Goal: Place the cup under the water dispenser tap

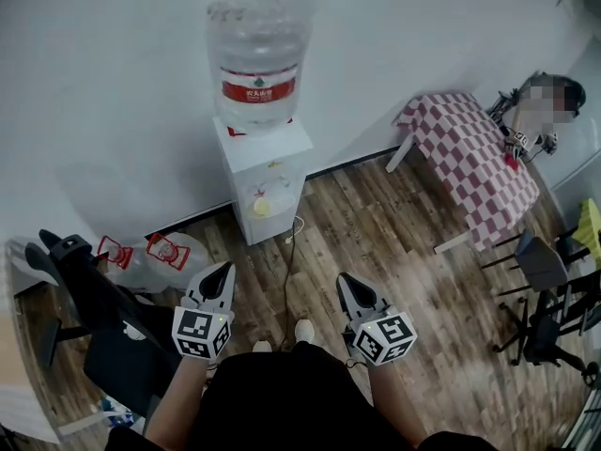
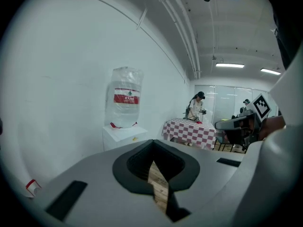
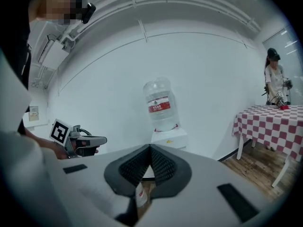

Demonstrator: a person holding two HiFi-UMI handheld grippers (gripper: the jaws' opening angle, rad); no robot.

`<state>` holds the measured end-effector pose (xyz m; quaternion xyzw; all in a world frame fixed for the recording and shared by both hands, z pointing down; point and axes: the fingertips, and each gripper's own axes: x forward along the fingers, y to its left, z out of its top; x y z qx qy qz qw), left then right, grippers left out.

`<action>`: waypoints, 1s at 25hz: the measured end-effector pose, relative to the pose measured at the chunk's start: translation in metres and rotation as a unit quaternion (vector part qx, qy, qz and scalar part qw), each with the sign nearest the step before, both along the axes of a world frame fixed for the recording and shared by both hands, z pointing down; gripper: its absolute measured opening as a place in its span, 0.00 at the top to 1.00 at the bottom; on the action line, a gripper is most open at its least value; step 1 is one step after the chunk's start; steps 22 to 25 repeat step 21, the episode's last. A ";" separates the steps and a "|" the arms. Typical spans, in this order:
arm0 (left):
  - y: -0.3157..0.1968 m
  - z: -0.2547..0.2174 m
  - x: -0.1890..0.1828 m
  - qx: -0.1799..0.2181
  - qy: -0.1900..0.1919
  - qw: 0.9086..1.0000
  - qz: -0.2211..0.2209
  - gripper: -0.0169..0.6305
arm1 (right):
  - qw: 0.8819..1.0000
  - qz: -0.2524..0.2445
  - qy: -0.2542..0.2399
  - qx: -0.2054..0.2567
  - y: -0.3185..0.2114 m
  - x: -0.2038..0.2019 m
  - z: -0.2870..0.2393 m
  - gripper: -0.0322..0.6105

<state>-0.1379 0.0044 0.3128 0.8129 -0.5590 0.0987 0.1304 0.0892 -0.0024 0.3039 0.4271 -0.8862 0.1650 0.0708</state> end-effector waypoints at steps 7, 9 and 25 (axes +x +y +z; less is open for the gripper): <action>0.015 -0.006 -0.010 0.009 -0.003 1.000 0.008 0.95 | 1.000 0.013 0.007 0.001 0.022 -0.005 0.001 0.92; 0.018 -0.005 -0.012 0.010 -0.004 1.000 0.008 0.95 | 1.000 0.014 0.014 0.004 0.024 -0.006 0.000 0.92; 0.031 -0.004 -0.017 0.012 0.001 1.000 0.005 0.95 | 1.000 0.008 0.021 0.017 0.034 -0.016 -0.005 0.92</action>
